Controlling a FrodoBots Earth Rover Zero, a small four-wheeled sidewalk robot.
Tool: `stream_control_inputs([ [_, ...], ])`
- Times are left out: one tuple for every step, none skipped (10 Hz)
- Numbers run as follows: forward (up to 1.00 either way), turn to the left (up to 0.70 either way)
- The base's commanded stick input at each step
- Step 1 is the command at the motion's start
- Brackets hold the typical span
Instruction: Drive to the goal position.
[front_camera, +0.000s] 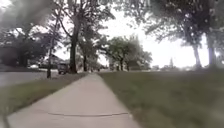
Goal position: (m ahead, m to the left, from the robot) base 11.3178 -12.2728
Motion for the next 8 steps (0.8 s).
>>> stream_control_inputs([
  [1.00, 0.00],
  [1.00, 0.00],
  [1.00, 0.00],
  [1.00, 0.00],
  [1.00, 0.00],
  [1.00, 0.00],
  [1.00, 0.00],
  [1.00, 0.00],
])
